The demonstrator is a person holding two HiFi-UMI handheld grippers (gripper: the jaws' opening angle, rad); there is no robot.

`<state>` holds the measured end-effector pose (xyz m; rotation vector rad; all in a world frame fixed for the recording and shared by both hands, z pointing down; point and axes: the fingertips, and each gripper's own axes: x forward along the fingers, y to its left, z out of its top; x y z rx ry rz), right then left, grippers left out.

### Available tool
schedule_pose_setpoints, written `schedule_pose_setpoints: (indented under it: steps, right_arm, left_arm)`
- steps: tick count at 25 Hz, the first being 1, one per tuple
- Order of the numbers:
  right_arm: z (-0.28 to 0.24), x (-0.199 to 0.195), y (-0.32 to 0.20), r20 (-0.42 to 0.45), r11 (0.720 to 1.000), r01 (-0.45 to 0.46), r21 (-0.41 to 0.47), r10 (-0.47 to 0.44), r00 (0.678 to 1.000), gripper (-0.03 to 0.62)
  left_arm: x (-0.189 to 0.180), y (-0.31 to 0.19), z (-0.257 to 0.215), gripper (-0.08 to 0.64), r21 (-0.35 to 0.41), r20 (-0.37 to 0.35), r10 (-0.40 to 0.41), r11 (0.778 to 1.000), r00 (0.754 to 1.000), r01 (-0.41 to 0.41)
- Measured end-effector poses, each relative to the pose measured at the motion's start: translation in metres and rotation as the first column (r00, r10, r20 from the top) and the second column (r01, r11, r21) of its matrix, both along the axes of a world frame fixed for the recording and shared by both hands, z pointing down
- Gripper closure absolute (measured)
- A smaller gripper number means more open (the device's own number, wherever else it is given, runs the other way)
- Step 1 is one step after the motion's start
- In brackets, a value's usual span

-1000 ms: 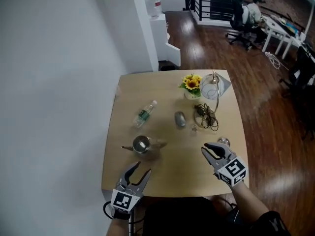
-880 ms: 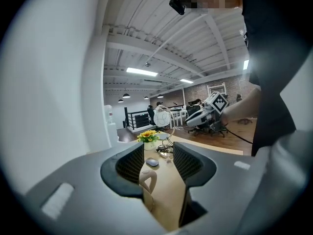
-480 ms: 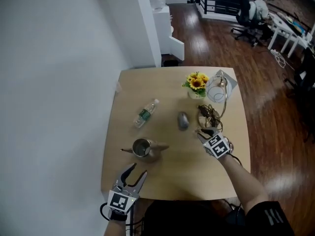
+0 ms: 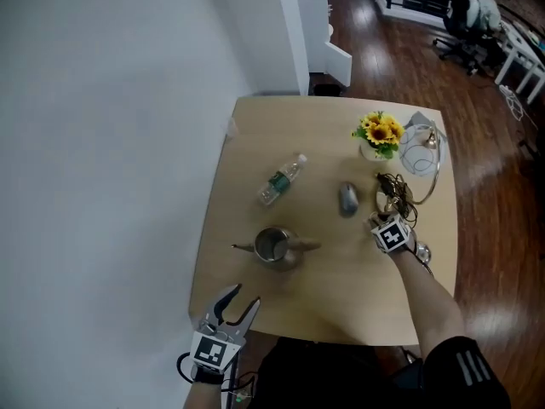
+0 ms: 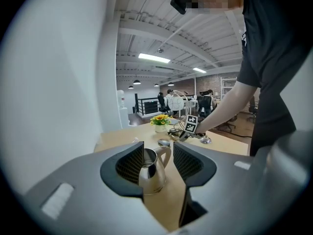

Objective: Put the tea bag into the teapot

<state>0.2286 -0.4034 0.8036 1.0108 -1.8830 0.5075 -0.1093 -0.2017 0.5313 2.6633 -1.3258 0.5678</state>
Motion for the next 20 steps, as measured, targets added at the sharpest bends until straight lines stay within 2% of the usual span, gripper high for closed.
schedule_pose_setpoints:
  steps: [3, 5, 9, 12, 15, 20]
  right_arm:
    - [0.01, 0.0, -0.001, -0.007, 1.0, -0.009, -0.019, 0.009, 1.0, 0.499]
    - [0.01, -0.002, -0.002, 0.001, 1.0, -0.015, -0.01, 0.015, 1.0, 0.58]
    - [-0.009, -0.007, -0.006, 0.037, 0.998, -0.046, 0.05, 0.044, 0.998, 0.583]
    - [-0.049, -0.024, -0.005, 0.115, 0.992, -0.042, 0.117, 0.029, 0.993, 0.583]
    - [-0.104, -0.052, 0.001, 0.183, 0.98, -0.006, 0.199, -0.031, 0.983, 0.583]
    - [-0.181, -0.12, 0.023, 0.298, 0.959, 0.061, 0.278, -0.146, 0.943, 0.583]
  left_arm:
    - [-0.008, 0.002, 0.002, 0.379, -0.003, 0.011, -0.01, 1.0, 1.0, 0.01]
    - [-0.013, 0.002, 0.002, 0.379, -0.005, 0.01, -0.019, 1.0, 1.0, 0.019]
    - [-0.021, 0.001, 0.0, 0.379, 0.002, 0.001, -0.022, 1.0, 1.0, 0.022]
    - [-0.025, -0.003, -0.002, 0.379, 0.013, -0.011, -0.01, 1.0, 1.0, 0.01]
    - [-0.03, -0.007, -0.003, 0.379, 0.035, -0.037, 0.007, 0.999, 0.999, -0.006]
    - [-0.033, -0.013, -0.015, 0.379, 0.081, -0.042, 0.058, 0.995, 0.997, -0.055]
